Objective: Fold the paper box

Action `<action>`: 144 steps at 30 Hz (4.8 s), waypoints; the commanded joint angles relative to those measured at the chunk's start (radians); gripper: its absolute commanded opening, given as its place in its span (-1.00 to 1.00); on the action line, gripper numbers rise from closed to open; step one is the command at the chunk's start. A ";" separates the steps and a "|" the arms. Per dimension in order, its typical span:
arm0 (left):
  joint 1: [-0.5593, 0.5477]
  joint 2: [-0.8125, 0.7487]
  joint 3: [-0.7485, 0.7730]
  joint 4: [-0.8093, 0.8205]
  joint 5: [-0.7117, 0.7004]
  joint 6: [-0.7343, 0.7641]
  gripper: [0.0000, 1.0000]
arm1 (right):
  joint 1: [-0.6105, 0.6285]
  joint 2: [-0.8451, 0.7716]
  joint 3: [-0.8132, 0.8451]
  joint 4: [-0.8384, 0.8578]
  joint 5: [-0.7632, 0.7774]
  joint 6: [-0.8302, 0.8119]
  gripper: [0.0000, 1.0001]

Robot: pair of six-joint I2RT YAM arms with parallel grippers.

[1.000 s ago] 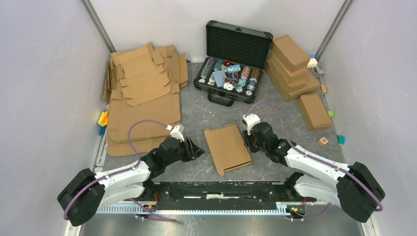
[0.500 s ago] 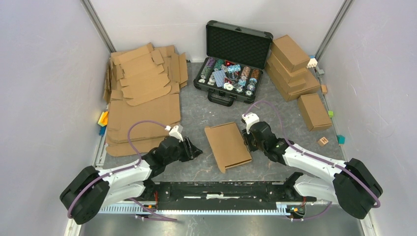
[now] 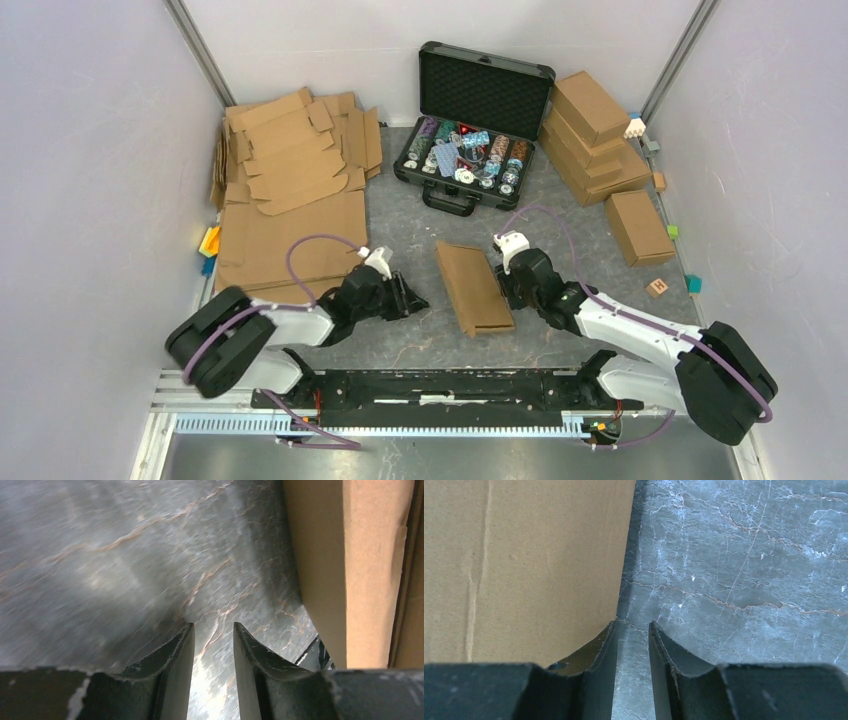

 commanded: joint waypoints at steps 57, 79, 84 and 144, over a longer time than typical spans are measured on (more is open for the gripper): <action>-0.253 -0.046 0.320 -0.218 -0.052 0.117 -0.31 | 0.100 -0.207 -0.038 -0.090 -0.044 -0.034 0.21; -0.242 -0.034 0.386 -0.263 -0.066 0.158 -0.30 | 0.062 -0.338 0.195 -0.091 -0.140 0.055 0.73; -0.243 0.001 0.396 -0.232 -0.046 0.150 -0.31 | 0.062 -0.292 0.194 -0.023 -0.372 0.099 0.80; 0.033 -0.133 0.502 -0.356 0.240 0.761 0.37 | 0.258 -0.148 0.266 -0.376 -0.136 -0.131 -0.35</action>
